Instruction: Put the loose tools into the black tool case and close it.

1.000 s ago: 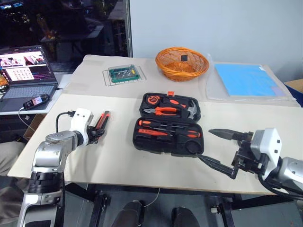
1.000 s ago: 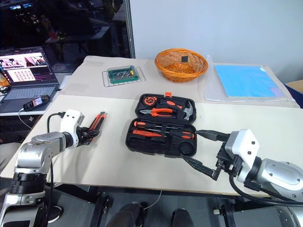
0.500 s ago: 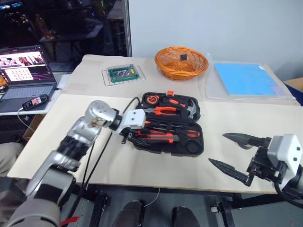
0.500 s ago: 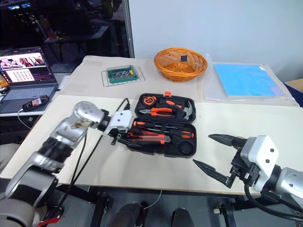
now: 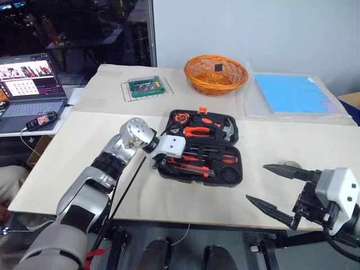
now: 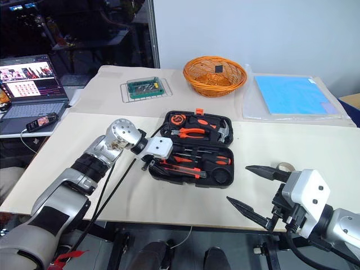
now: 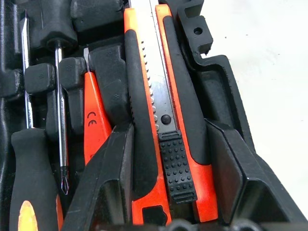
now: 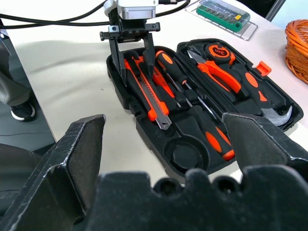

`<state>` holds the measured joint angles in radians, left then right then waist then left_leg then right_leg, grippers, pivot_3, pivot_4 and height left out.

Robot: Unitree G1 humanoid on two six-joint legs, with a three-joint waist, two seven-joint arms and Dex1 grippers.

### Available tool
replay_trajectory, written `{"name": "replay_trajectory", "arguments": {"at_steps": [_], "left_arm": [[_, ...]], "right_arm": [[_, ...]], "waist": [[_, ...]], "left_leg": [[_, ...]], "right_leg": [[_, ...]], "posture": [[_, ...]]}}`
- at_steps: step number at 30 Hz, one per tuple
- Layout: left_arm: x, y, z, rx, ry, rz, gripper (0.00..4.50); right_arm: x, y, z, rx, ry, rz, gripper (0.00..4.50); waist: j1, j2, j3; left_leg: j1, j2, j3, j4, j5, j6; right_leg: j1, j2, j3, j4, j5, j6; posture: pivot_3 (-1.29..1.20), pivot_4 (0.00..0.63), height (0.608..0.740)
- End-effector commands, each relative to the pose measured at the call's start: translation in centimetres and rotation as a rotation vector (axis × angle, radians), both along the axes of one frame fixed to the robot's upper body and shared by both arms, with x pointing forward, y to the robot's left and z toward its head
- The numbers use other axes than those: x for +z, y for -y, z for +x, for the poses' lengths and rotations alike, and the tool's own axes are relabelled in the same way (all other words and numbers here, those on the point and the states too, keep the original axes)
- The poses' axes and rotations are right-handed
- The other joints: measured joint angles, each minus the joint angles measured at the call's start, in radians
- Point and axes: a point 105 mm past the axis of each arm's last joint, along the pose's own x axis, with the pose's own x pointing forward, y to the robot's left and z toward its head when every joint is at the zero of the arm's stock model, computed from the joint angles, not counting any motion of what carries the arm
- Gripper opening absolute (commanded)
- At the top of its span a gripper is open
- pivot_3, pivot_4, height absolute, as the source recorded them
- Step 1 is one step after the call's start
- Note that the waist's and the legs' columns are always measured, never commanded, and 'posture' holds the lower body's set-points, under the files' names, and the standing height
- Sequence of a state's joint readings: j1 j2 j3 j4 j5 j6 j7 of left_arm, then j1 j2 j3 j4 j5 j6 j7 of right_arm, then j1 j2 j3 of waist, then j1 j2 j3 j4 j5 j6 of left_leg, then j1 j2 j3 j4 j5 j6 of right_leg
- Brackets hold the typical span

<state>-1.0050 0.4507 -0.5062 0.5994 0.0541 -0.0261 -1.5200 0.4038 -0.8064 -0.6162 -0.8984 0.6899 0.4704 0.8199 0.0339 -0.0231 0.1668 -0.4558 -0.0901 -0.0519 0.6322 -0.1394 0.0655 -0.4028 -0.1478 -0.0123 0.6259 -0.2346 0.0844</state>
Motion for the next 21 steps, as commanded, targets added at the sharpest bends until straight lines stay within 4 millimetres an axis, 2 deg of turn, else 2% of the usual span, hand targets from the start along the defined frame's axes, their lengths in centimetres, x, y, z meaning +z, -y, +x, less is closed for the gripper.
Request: {"name": "replay_trajectory", "arguments": {"at_steps": [1, 3, 6, 8, 9, 10, 12, 15, 17, 18, 21], "left_arm": [[1.5, 0.5, -0.6, 0.044, -0.107, -0.044, 3.35], [3.7, 0.5, -0.9, 0.080, -0.177, -0.137, 4.07], [6.7, 0.1, -1.5, 0.159, -0.305, -0.281, 4.07], [6.9, -0.4, -1.0, 0.247, -0.308, -0.339, 3.48], [6.7, -0.6, -1.0, 0.290, -0.318, -0.372, 3.38], [6.6, -0.7, -1.1, 0.311, -0.323, -0.404, 2.84], [5.5, -0.8, -1.5, 0.371, -0.314, -0.479, 2.07], [2.9, -0.5, -1.9, 0.433, -0.265, -0.483, 1.00], [0.3, -0.7, -1.6, 0.529, -0.243, -0.428, 0.26], [-1.2, -0.9, -1.6, 0.564, -0.239, -0.386, 0.04], [-4.7, -1.1, -1.9, 0.618, -0.215, -0.259, 0.04]], "right_arm": [[0.7, -0.1, -0.2, -0.002, 0.036, -0.006, 4.50], [0.7, -0.1, -0.2, -0.002, 0.036, -0.004, 4.50], [0.6, -0.2, -0.1, -0.001, 0.034, 0.000, 4.50], [0.5, -0.1, 0.0, -0.001, 0.033, 0.002, 4.50], [0.5, -0.1, 0.0, -0.001, 0.033, 0.003, 4.50], [0.5, -0.1, 0.0, -0.001, 0.033, 0.004, 4.50], [0.6, -0.1, 0.2, 0.000, 0.032, 0.006, 4.50], [0.6, 0.0, 0.4, 0.000, 0.029, 0.005, 4.50], [0.5, 0.2, 0.5, -0.002, 0.025, 0.001, 4.50], [0.5, 0.2, 0.5, -0.002, 0.022, -0.002, 4.50], [0.3, 0.4, 0.4, -0.016, 0.008, -0.008, 4.50]], "waist": [[-0.002, 0.000, 0.000], [-0.004, 0.000, 0.000], [-0.011, 0.000, 0.001], [-0.019, 0.000, 0.001], [-0.021, 0.000, 0.000], [-0.022, 0.000, 0.000], [-0.024, 0.001, 0.000], [-0.022, 0.000, 0.000], [-0.018, 0.000, 0.000], [-0.015, 0.000, 0.000], [-0.005, 0.001, -0.001]], "left_leg": [[0.000, 0.000, 0.000, 0.000, 0.000, 0.000], [-0.001, 0.000, 0.000, 0.000, 0.001, 0.002], [-0.001, 0.000, 0.000, 0.001, 0.001, 0.003], [-0.001, 0.000, -0.001, 0.002, 0.001, 0.003], [0.000, 0.000, -0.001, 0.002, 0.001, 0.003], [0.001, 0.000, -0.002, 0.002, 0.001, 0.002], [0.005, 0.000, -0.001, 0.001, 0.000, 0.001], [0.010, 0.000, -0.002, 0.000, -0.003, -0.005], [0.010, 0.001, -0.002, 0.000, -0.003, -0.005], [0.010, 0.001, -0.002, 0.000, -0.003, -0.005], [0.012, 0.001, -0.002, 0.001, -0.004, -0.005]], "right_leg": [[0.000, 0.000, 0.000, 0.000, 0.000, 0.000], [-0.001, 0.000, 0.000, 0.001, 0.000, 0.000], [-0.001, 0.001, 0.000, 0.002, 0.000, 0.000], [-0.001, 0.001, 0.000, 0.003, 0.000, 0.000], [0.000, 0.001, 0.000, 0.003, 0.000, 0.000], [0.000, 0.001, 0.000, 0.003, 0.000, 0.000], [0.001, 0.000, 0.001, 0.003, 0.000, 0.000], [0.006, 0.000, 0.002, 0.002, -0.001, 0.000], [0.006, 0.000, 0.002, 0.002, 0.000, 0.000], [0.006, 0.000, 0.002, 0.001, 0.000, 0.000], [0.010, -0.001, 0.002, 0.000, 0.000, 0.000]], "posture": [[0.00, 0.150, 0.740], [0.00, 0.150, 0.740], [0.00, 0.150, 0.740], [0.00, 0.150, 0.740], [0.00, 0.150, 0.740], [0.00, 0.150, 0.740], [0.00, 0.150, 0.740], [0.00, 0.150, 0.740], [0.00, 0.150, 0.740], [0.00, 0.150, 0.740], [0.00, 0.150, 0.740]]}}
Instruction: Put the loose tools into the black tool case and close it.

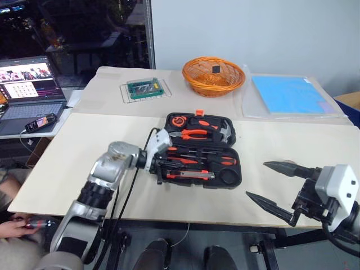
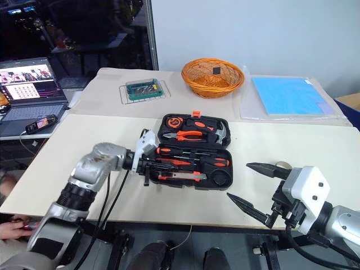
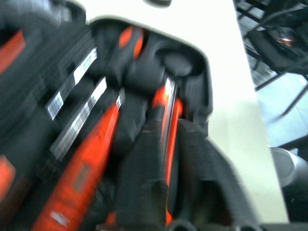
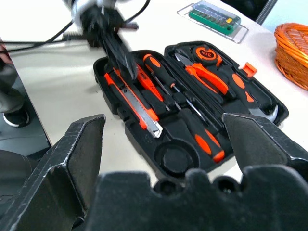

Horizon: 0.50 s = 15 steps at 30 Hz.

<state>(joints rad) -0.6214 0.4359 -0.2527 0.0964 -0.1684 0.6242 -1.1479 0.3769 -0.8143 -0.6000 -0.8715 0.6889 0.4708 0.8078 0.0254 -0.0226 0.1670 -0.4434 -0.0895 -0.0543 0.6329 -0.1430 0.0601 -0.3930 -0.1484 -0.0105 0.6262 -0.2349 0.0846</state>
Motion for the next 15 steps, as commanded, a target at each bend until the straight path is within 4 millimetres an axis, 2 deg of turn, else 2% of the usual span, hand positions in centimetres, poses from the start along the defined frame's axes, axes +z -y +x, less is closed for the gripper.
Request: {"name": "replay_trajectory", "arguments": {"at_steps": [1, 4, 5, 9, 12, 14, 15], "left_arm": [[-3.8, -0.2, -0.1, 0.048, 0.009, 0.172, 0.04], [-4.5, 1.2, -0.4, 0.037, -0.009, 0.170, 0.04], [-3.7, 1.6, -0.5, 0.022, 0.007, 0.129, 0.04], [0.8, 2.7, -1.4, -0.017, 0.036, -0.078, 0.04], [4.6, 3.8, -2.4, -0.067, 0.159, -0.244, 0.04], [6.5, 3.8, -2.8, -0.097, 0.158, -0.326, 0.04], [8.0, 3.8, -3.0, -0.115, 0.137, -0.388, 0.27]], "right_arm": [[0.2, 0.2, -0.2, -0.009, 0.000, -0.021, 4.50], [0.0, 0.9, -0.3, -0.062, -0.028, -0.018, 4.50], [0.0, 0.9, -0.3, -0.086, -0.038, -0.015, 4.50], [-0.1, 2.7, -0.1, -0.257, -0.037, 0.008, 4.50], [-0.7, 4.3, 0.5, -0.404, -0.030, -0.042, 4.50], [-1.1, 4.8, 1.4, -0.482, -0.064, -0.023, 4.50], [-1.5, 5.2, 2.3, -0.526, -0.095, -0.062, 4.50]], "waist": [[0.006, 0.002, -0.002], [0.012, 0.004, -0.005], [0.015, 0.005, -0.006], [0.016, 0.007, -0.008], [0.014, 0.006, -0.007], [0.014, 0.006, -0.007], [0.011, 0.005, -0.007]], "left_leg": [[0.002, 0.000, 0.000, 0.000, 0.000, 0.000], [0.004, 0.000, 0.000, -0.001, -0.001, 0.000], [0.004, 0.000, 0.000, -0.001, -0.001, 0.000], [0.003, 0.000, 0.000, -0.002, -0.001, 0.000], [0.001, 0.000, 0.001, -0.003, -0.001, 0.000], [-0.003, 0.000, 0.001, -0.003, 0.000, 0.000], [-0.003, 0.000, 0.001, -0.003, 0.000, 0.000]], "right_leg": [[0.003, -0.001, 0.000, -0.001, 0.000, 0.000], [0.005, -0.002, 0.001, -0.002, -0.003, -0.005], [0.005, -0.003, 0.001, -0.002, -0.003, -0.005], [0.004, -0.005, 0.001, -0.002, -0.004, -0.005], [0.002, -0.004, 0.001, -0.002, -0.005, -0.006], [-0.003, -0.003, 0.000, -0.002, -0.005, -0.006], [-0.005, -0.003, 0.000, -0.002, -0.003, -0.004]], "posture": [[0.00, 0.150, 0.740], [0.00, 0.150, 0.740], [0.00, 0.150, 0.740], [0.00, 0.150, 0.740], [0.00, 0.150, 0.740], [0.00, 0.150, 0.740], [0.00, 0.150, 0.740]]}}
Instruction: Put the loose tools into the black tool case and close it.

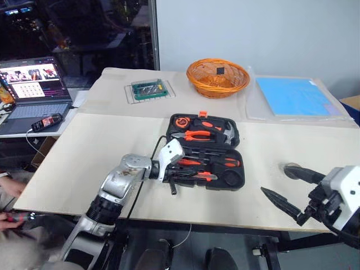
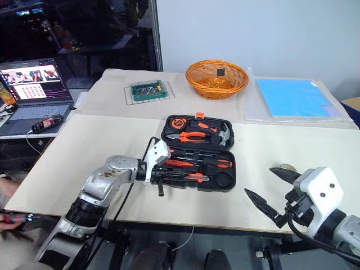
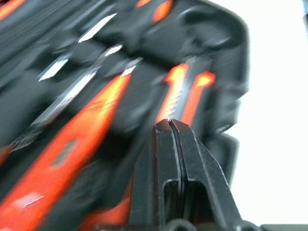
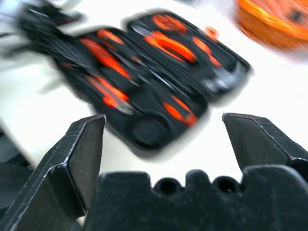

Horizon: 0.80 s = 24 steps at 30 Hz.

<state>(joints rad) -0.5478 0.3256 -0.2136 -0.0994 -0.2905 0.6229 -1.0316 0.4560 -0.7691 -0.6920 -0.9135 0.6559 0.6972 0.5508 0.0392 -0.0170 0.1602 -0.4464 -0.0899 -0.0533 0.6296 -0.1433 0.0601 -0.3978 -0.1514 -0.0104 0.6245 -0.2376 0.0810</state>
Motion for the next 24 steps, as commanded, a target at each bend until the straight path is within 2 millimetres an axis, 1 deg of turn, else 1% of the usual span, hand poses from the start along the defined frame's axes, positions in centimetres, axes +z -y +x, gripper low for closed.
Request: {"name": "replay_trajectory", "arguments": {"at_steps": [1, 2, 3, 4, 5, 6, 7, 8, 9, 12, 13, 14, 15, 18, 21, 24], "left_arm": [[5.8, 0.3, -1.2, -0.095, 0.039, -0.192, 0.54], [6.5, 0.4, -1.6, -0.127, 0.052, -0.203, 0.79], [7.0, 0.8, -2.0, -0.147, 0.066, -0.207, 1.07], [7.3, 1.0, -2.4, -0.170, 0.089, -0.197, 1.53], [7.6, 1.1, -2.7, -0.195, 0.103, -0.188, 1.86], [7.8, 1.4, -3.0, -0.211, 0.110, -0.184, 2.22], [7.9, 1.7, -3.3, -0.223, 0.121, -0.179, 2.63], [7.9, 1.8, -3.6, -0.242, 0.136, -0.163, 2.97], [7.8, 1.8, -3.7, -0.254, 0.152, -0.150, 3.24], [7.6, 2.0, -3.6, -0.251, 0.167, -0.136, 3.24], [7.5, 2.0, -3.6, -0.249, 0.166, -0.134, 3.24], [7.4, 1.9, -3.6, -0.243, 0.169, -0.132, 3.24], [7.3, 1.8, -3.7, -0.237, 0.169, -0.131, 3.24], [6.9, 1.5, -3.7, -0.215, 0.162, -0.128, 3.24], [6.7, 1.2, -3.7, -0.192, 0.161, -0.124, 3.31], [6.6, 1.0, -3.6, -0.170, 0.159, -0.126, 3.31]], "right_arm": [[-0.3, 1.6, 2.0, -0.151, -0.052, -0.080, 4.50], [-0.8, 1.9, 2.6, -0.166, -0.116, -0.119, 4.50], [-1.2, 2.4, 2.9, -0.181, -0.165, -0.148, 4.50], [-1.8, 2.8, 4.0, -0.192, -0.220, -0.159, 4.25], [-2.1, 3.4, 5.3, -0.221, -0.258, -0.167, 3.98], [-2.3, 4.0, 6.2, -0.244, -0.280, -0.174, 3.76], [-2.4, 4.6, 6.8, -0.263, -0.297, -0.183, 3.38], [-2.7, 5.0, 7.6, -0.276, -0.319, -0.206, 3.03], [-2.9, 5.6, 8.5, -0.299, -0.341, -0.217, 2.81], [-3.1, 6.6, 10.5, -0.339, -0.391, -0.228, 2.81], [-3.2, 6.8, 10.9, -0.345, -0.408, -0.231, 2.81], [-3.7, 7.0, 11.2, -0.348, -0.436, -0.240, 2.81], [-4.0, 7.2, 11.5, -0.352, -0.457, -0.245, 2.81], [-4.9, 8.0, 12.3, -0.372, -0.507, -0.255, 2.81], [-5.8, 8.5, 12.5, -0.374, -0.554, -0.254, 2.10], [-5.7, 8.4, 12.7, -0.354, -0.549, -0.241, 1.15]], "waist": [[-0.008, 0.000, 0.000], [-0.011, 0.000, 0.001], [-0.015, 0.001, 0.001], [-0.014, 0.000, 0.001], [-0.018, 0.000, 0.002], [-0.025, -0.002, 0.003], [-0.026, -0.002, 0.003], [-0.026, -0.002, 0.003], [-0.027, -0.002, 0.003], [-0.027, -0.001, 0.005], [-0.027, -0.001, 0.005], [-0.027, -0.001, 0.005], [-0.025, -0.001, 0.005], [-0.025, -0.001, 0.005], [-0.027, -0.001, 0.005], [-0.027, -0.001, 0.005]], "left_leg": [[0.000, 0.000, 0.001, 0.000, 0.000, 0.000], [0.001, 0.000, 0.001, 0.000, 0.000, 0.000], [0.000, 0.000, 0.001, 0.000, 0.000, 0.000], [0.000, 0.000, 0.002, 0.001, 0.000, 0.000], [0.001, 0.000, 0.001, 0.001, 0.000, 0.000], [0.004, 0.001, 0.002, 0.002, 0.000, 0.000], [0.005, 0.001, 0.002, 0.001, 0.000, 0.000], [0.004, 0.000, 0.002, 0.001, 0.000, 0.000], [0.004, 0.000, 0.002, 0.001, 0.000, 0.000], [0.002, -0.001, 0.002, 0.000, 0.001, 0.001], [0.000, -0.001, 0.002, 0.000, 0.001, 0.001], [0.000, -0.001, 0.002, 0.000, 0.002, 0.003], [-0.001, -0.001, 0.002, -0.001, 0.005, 0.008], [-0.002, -0.001, 0.002, -0.002, 0.005, 0.009], [-0.005, -0.001, 0.002, -0.002, 0.005, 0.009], [-0.008, -0.001, 0.002, 0.000, 0.006, 0.009]], "right_leg": [[0.000, 0.000, 0.000, 0.000, 0.002, 0.002], [0.000, 0.001, 0.001, 0.001, 0.002, 0.002], [0.000, 0.001, 0.001, 0.002, 0.002, 0.001], [0.002, 0.001, 0.000, 0.002, 0.001, 0.000], [0.005, 0.001, -0.001, 0.001, 0.000, -0.003], [0.008, 0.002, -0.001, 0.001, -0.001, -0.004], [0.010, 0.001, 0.000, 0.000, -0.001, -0.004], [0.010, 0.001, 0.000, 0.000, -0.001, -0.004], [0.009, 0.001, 0.000, 0.000, -0.001, -0.003], [0.007, 0.001, 0.000, 0.000, 0.000, -0.005], [0.005, 0.001, 0.000, 0.000, 0.002, -0.006], [0.004, 0.002, 0.000, 0.000, 0.005, -0.003], [0.004, 0.003, 0.000, 0.000, 0.005, -0.004], [0.002, 0.003, 0.000, 0.000, 0.005, -0.004], [-0.002, 0.004, 0.000, 0.001, 0.005, -0.004], [-0.005, 0.004, 0.000, 0.002, 0.005, -0.004]], "posture": [[0.00, 0.150, 0.740], [0.00, 0.150, 0.740], [0.00, 0.150, 0.740], [0.00, 0.150, 0.740], [0.00, 0.150, 0.740], [0.00, 0.150, 0.740], [0.00, 0.150, 0.740], [0.00, 0.150, 0.740], [0.00, 0.150, 0.740], [0.00, 0.150, 0.740], [0.00, 0.150, 0.740], [0.00, 0.150, 0.740], [0.00, 0.150, 0.740], [0.00, 0.150, 0.740], [0.00, 0.150, 0.740], [0.00, 0.150, 0.740]]}}
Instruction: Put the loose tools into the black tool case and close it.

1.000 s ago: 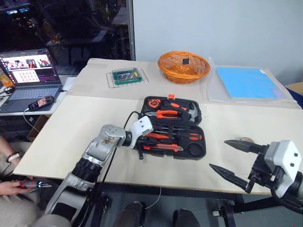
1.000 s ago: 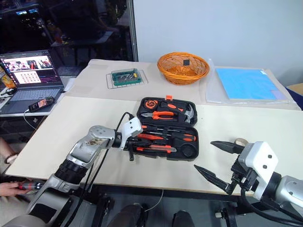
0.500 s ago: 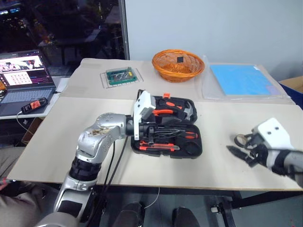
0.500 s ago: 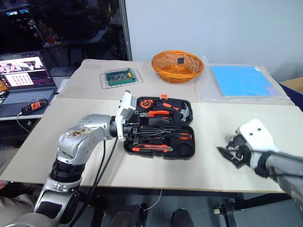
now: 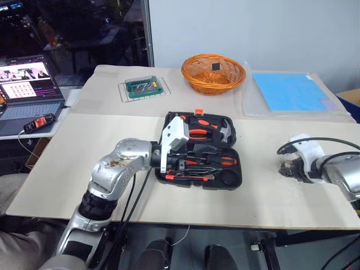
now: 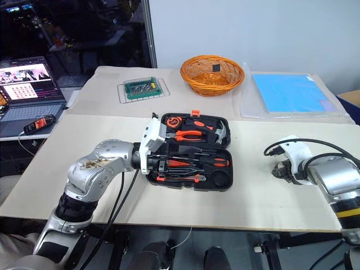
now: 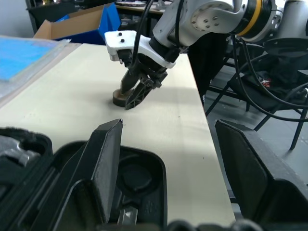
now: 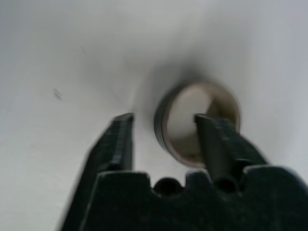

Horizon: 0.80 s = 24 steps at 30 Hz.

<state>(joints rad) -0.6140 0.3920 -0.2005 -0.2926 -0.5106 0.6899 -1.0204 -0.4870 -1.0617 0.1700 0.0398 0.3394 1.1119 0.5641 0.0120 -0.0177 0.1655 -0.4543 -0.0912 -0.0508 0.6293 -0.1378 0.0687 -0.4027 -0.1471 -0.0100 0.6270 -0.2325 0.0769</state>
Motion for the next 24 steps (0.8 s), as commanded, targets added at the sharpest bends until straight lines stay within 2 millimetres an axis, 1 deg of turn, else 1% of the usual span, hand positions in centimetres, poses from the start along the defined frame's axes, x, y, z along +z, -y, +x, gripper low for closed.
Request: {"name": "replay_trajectory", "arguments": {"at_steps": [1, 2, 3, 4, 6, 8, 9, 11, 12, 13, 15, 17, 18, 21, 24], "left_arm": [[1.0, -0.1, -0.5, 0.005, 0.054, -0.026, 3.31], [1.0, -0.2, -0.4, 0.013, 0.051, -0.030, 3.31], [1.0, -0.3, -0.4, 0.022, 0.045, -0.034, 3.31], [0.9, -0.5, -0.3, 0.034, 0.041, -0.035, 3.31], [0.8, -1.0, -0.2, 0.046, 0.054, -0.042, 3.31], [0.5, -2.4, -0.5, 0.045, 0.038, -0.047, 3.31], [0.4, -3.0, -0.7, 0.041, 0.029, -0.042, 3.31], [0.1, -4.2, -1.1, 0.039, 0.008, -0.028, 3.31], [-0.2, -5.0, -1.4, 0.044, -0.001, -0.012, 3.31], [-0.7, -5.9, -1.7, 0.050, 0.000, 0.014, 3.31], [-1.2, -7.0, -2.3, 0.062, 0.003, 0.050, 3.31], [-1.2, -7.5, -2.7, 0.065, -0.017, 0.049, 3.31], [-1.3, -7.7, -2.9, 0.070, -0.017, 0.058, 3.31], [-1.7, -8.2, -3.0, 0.093, -0.014, 0.077, 3.31], [-1.7, -8.4, -3.0, 0.114, -0.014, 0.079, 3.31]], "right_arm": [[1.1, 0.0, 0.5, 0.026, 0.043, 0.002, 0.64], [1.4, -0.3, 0.5, 0.042, 0.051, 0.009, 0.31], [1.7, -0.4, 0.4, 0.058, 0.059, 0.013, 0.09], [2.2, -0.7, 0.2, 0.079, 0.071, 0.015, 0.09], [3.7, -2.1, -0.2, 0.143, 0.103, 0.069, 0.09], [6.0, -5.1, -1.7, 0.302, 0.114, 0.088, 0.09], [6.5, -6.4, -2.5, 0.369, 0.102, 0.091, 0.09], [7.0, -8.9, -3.6, 0.489, 0.078, 0.091, 0.09], [7.1, -10.5, -4.0, 0.560, 0.074, 0.079, 0.09], [7.0, -12.0, -4.0, 0.611, 0.071, 0.075, 0.09], [6.5, -14.3, -3.9, 0.695, 0.063, 0.054, 0.09], [5.9, -15.7, -3.7, 0.733, 0.046, 0.062, 0.09], [5.4, -16.2, -3.7, 0.752, 0.031, 0.049, 0.09], [4.2, -16.6, -3.7, 0.780, -0.006, 0.014, 0.09], [3.2, -16.9, -4.0, 0.802, -0.051, 0.009, 0.09]], "waist": [[0.000, 0.000, 0.000], [0.000, 0.000, 0.000], [0.000, 0.000, 0.000], [0.000, 0.000, 0.000], [0.000, 0.000, 0.000], [-0.003, 0.003, 0.002], [-0.006, 0.006, 0.004], [-0.008, 0.007, 0.004], [-0.009, 0.007, 0.004], [-0.013, 0.007, 0.004], [-0.028, 0.006, 0.004], [-0.025, 0.006, 0.005], [-0.021, 0.005, 0.005], [0.001, 0.005, 0.005], [0.005, 0.005, 0.005]], "left_leg": [[0.000, 0.000, 0.000, 0.000, 0.000, 0.000], [0.000, 0.000, 0.000, 0.000, 0.000, -0.001], [0.000, 0.000, 0.000, 0.001, 0.000, -0.001], [0.000, 0.000, 0.000, 0.001, 0.000, -0.002], [0.000, 0.000, 0.000, 0.001, 0.000, -0.002], [0.000, 0.000, 0.000, 0.001, 0.000, -0.002], [-0.001, 0.000, 0.000, 0.001, 0.000, -0.001], [-0.001, 0.001, 0.000, 0.001, 0.000, -0.001], [-0.001, 0.001, 0.000, 0.001, 0.000, -0.001], [-0.001, 0.002, -0.001, 0.000, 0.000, -0.002], [0.000, 0.002, -0.001, 0.000, -0.002, -0.005], [0.001, 0.002, -0.001, 0.000, -0.004, -0.009], [0.001, 0.002, -0.001, 0.000, -0.004, -0.009], [0.000, 0.001, -0.001, 0.001, -0.005, -0.009], [-0.002, 0.000, -0.001, 0.002, -0.005, -0.009]], "right_leg": [[0.000, 0.000, 0.000, 0.000, 0.000, 0.000], [0.000, 0.000, 0.000, 0.001, 0.000, 0.000], [0.000, 0.000, 0.000, 0.001, 0.000, 0.000], [0.000, 0.000, 0.000, 0.001, 0.000, 0.000], [0.000, 0.000, 0.000, 0.002, 0.001, 0.001], [-0.001, 0.000, 0.000, 0.002, 0.001, 0.000], [-0.002, 0.000, 0.001, 0.002, 0.001, 0.000], [-0.003, 0.000, 0.001, 0.003, 0.000, 0.000], [-0.003, 0.001, 0.000, 0.003, 0.000, 0.000], [-0.003, 0.002, -0.001, 0.003, 0.000, -0.001], [-0.003, 0.001, 0.000, 0.002, 0.000, 0.000], [-0.003, 0.000, -0.001, 0.002, -0.002, 0.002], [-0.005, 0.000, -0.001, 0.001, -0.003, 0.004], [-0.005, -0.001, -0.001, 0.000, -0.002, 0.005], [-0.006, -0.001, -0.001, -0.001, 0.002, 0.001]], "posture": [[0.00, 0.150, 0.740], [0.00, 0.150, 0.740], [0.00, 0.150, 0.740], [0.00, 0.150, 0.740], [0.00, 0.150, 0.740], [0.00, 0.150, 0.740], [0.00, 0.150, 0.740], [0.00, 0.150, 0.740], [0.00, 0.150, 0.740], [0.00, 0.150, 0.740], [0.00, 0.150, 0.740], [0.00, 0.150, 0.740], [0.00, 0.150, 0.740], [0.00, 0.150, 0.740], [0.00, 0.150, 0.740]]}}
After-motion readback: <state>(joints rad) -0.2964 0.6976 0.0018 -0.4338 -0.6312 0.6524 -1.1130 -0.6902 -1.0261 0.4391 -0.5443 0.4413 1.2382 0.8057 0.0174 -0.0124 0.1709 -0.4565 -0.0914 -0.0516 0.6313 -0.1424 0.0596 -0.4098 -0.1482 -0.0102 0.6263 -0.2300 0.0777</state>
